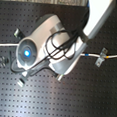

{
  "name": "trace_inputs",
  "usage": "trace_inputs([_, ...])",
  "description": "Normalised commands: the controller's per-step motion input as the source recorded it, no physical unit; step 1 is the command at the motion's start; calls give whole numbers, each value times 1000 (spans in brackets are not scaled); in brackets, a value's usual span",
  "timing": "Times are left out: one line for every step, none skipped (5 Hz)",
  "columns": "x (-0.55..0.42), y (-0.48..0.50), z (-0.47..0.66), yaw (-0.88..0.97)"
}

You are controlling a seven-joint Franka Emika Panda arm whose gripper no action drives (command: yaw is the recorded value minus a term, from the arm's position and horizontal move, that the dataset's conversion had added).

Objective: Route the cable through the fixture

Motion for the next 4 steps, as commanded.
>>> trace_inputs([-333, 242, 307, 140])
trace_inputs([-321, 138, 282, 0])
trace_inputs([-237, -26, 70, -74])
trace_inputs([-57, -7, 1, 0])
